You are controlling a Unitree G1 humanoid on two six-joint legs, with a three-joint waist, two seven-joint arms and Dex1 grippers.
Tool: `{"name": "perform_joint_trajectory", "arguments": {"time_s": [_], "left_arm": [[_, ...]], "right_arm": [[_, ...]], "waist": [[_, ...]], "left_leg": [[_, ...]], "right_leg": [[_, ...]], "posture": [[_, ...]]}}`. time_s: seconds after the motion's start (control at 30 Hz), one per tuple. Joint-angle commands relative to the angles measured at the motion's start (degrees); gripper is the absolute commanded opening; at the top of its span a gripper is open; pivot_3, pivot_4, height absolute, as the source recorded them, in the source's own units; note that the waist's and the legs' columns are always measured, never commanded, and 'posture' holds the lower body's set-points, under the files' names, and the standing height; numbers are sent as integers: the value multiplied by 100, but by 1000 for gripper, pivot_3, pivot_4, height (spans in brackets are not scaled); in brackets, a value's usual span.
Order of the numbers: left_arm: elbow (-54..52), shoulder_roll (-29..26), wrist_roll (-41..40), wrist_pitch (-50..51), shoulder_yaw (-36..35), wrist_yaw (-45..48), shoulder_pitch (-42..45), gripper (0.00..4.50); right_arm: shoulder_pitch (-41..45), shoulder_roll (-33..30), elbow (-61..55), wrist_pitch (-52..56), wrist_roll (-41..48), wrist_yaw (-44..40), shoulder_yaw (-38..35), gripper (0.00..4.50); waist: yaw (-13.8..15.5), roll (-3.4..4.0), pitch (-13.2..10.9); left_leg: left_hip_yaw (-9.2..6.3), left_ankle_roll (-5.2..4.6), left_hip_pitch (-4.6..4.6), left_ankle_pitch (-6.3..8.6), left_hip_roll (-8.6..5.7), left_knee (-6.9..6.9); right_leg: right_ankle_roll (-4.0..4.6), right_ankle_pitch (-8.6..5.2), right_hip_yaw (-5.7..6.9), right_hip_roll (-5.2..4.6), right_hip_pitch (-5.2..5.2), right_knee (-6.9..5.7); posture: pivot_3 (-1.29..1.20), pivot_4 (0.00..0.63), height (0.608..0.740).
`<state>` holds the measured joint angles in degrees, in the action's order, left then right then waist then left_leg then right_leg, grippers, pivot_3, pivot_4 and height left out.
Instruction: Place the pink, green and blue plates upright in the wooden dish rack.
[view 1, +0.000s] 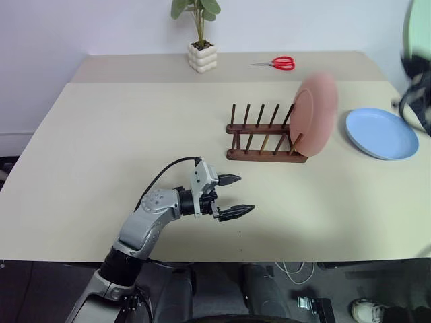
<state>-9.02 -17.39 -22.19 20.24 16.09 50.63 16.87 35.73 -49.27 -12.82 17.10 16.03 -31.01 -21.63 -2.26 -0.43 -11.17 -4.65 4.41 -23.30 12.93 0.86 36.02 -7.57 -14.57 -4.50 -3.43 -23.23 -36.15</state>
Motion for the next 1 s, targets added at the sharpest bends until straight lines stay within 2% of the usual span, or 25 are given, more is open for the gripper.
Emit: {"name": "perform_joint_trajectory", "arguments": {"time_s": [0.03, 0.13, 0.2, 0.27, 0.53, 1.0], "left_arm": [[-188, -17, 54, -172, -141, -103, -45, 4500], [-227, -39, 91, -216, -190, -203, -105, 4500], [-305, -55, 87, -202, -211, -260, -167, 4500], [-370, -68, 85, -187, -222, -308, -213, 4500], [-575, -168, 68, -113, -295, -443, -360, 4500], [-700, -252, 16, -35, -349, -557, -421, 4500]], "right_arm": [[207, 333, -542, 125, 931, -426, 198, 21], [255, 773, -1029, 690, 2198, -637, 265, 21], [243, 1126, -1281, 1333, 3506, -504, 247, 21], [152, 1324, -1356, 1773, 4270, -365, 258, 21], [-249, 1813, -607, 2299, 5114, 368, 82, 21], [-383, 1915, 140, 2629, 5334, 733, 33, 21]], "waist": [[20, -15, 2], [51, -12, -2], [86, -11, -2], [119, -10, -2], [138, -12, 0], [125, -9, -1]], "left_leg": [[-9, -1, -3, 0, 1, 0], [-14, -3, -12, 2, -4, 6], [-12, -3, -14, 2, -8, 12], [-12, -3, -12, 2, -6, 13], [-11, -4, -9, 2, -5, 15], [-9, -4, -9, 2, -3, 12]], "right_leg": [[-4, 2, 8, 1, 1, 0], [-6, 4, 15, -10, 3, 4], [-5, 4, 14, -14, 2, 2], [-3, 3, 14, -12, 2, -1], [19, -8, 14, -9, 5, -1], [17, -7, 12, -6, 1, -1]], "posture": [[0, 150, 730], [0, 150, 730], [0, 150, 730], [0, 150, 730], [0, 150, 730], [0, 150, 730]]}}
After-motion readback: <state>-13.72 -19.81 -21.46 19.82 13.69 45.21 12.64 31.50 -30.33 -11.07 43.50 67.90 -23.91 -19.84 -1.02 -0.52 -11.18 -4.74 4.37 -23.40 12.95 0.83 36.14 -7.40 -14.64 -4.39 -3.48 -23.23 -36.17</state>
